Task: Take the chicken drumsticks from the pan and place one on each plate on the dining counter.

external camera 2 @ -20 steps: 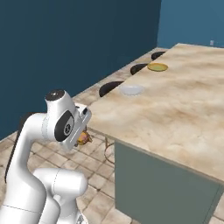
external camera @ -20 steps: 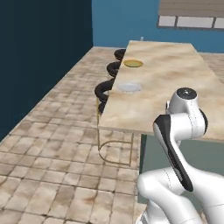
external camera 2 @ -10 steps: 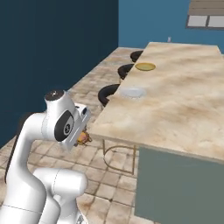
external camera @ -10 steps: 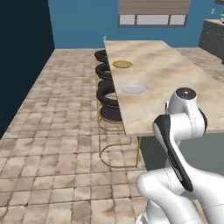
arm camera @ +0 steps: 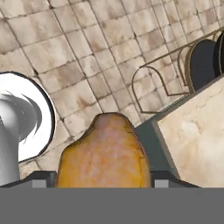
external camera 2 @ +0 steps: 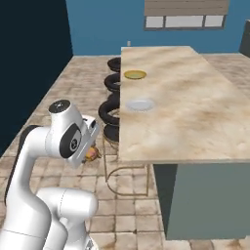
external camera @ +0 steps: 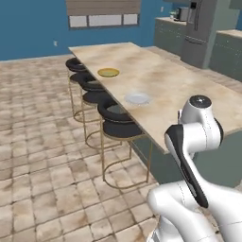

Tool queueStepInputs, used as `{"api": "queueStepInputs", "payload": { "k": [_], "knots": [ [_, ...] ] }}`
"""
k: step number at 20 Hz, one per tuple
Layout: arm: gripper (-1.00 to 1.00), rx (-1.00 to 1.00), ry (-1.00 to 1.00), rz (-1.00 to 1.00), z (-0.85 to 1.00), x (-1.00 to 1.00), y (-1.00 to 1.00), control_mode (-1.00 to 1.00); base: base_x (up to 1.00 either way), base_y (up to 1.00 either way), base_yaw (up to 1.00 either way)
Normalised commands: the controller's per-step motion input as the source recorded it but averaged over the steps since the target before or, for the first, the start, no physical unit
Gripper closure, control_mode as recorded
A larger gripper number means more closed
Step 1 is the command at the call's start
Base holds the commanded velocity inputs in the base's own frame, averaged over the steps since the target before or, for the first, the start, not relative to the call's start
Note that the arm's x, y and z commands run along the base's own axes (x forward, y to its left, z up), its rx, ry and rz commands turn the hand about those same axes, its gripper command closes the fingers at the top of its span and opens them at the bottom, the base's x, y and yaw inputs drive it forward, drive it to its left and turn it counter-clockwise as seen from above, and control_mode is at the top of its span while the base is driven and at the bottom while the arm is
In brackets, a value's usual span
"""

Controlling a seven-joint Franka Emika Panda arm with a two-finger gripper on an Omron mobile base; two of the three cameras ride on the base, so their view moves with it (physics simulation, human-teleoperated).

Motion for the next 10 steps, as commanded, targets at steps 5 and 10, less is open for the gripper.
{"api": "queueStepInputs", "payload": {
  "k": [5,10],
  "knots": [
    [1.00,0.00,0.00,0.00,0.00,0.00,0.00,1.00,0.79,0.97,-0.53],
    [1.00,0.00,0.00,0.00,0.00,0.00,0.00,1.00,0.63,0.89,-0.52]
  ]
}}
